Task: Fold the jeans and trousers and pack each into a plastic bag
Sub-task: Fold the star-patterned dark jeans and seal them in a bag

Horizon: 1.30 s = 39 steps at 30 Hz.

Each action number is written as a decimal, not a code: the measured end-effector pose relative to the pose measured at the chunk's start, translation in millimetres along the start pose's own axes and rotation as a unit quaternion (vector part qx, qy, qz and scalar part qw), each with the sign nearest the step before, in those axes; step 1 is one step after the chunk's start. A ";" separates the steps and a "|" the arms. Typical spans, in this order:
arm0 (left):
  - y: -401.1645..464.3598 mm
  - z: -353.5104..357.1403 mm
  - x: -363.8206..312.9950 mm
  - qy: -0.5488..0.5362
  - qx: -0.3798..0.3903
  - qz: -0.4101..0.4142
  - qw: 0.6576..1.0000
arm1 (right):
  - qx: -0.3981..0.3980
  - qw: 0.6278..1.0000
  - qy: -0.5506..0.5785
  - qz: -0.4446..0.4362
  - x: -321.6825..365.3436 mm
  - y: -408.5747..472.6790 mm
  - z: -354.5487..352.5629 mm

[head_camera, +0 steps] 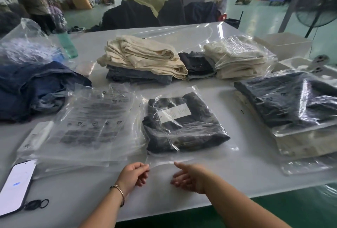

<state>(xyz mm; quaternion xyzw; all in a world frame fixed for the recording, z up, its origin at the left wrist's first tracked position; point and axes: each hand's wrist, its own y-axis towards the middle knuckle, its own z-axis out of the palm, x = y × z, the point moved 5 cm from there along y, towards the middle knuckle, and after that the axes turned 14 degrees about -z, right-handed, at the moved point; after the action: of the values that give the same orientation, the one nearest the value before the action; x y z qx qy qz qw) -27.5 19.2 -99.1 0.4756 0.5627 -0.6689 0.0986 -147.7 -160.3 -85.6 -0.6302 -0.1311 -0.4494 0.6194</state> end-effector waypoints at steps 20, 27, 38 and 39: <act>4.1 -3.5 0.7 -0.029 -0.054 -0.029 0.998 | -0.255 0.943 0.149 -0.152 35.8 -6.8 -142.1; 1.2 -5.8 0.5 -0.046 -0.049 -0.037 0.997 | -0.262 0.945 0.127 -0.150 41.2 -14.7 -193.0; 16.3 14.1 -72.1 0.070 -0.207 0.005 0.976 | -0.264 0.905 -0.196 -0.270 109.0 18.9 -172.5; 20.7 20.5 -78.6 0.087 -0.206 -0.005 0.975 | -0.248 0.910 -0.210 -0.259 113.9 26.2 -161.2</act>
<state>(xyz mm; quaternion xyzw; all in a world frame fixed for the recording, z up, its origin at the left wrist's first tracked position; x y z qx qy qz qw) 17.0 -37.1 -55.7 0.4992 0.6968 -0.4953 0.1418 -129.9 -355.0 -47.5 -0.7871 -0.3012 -0.4693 0.2634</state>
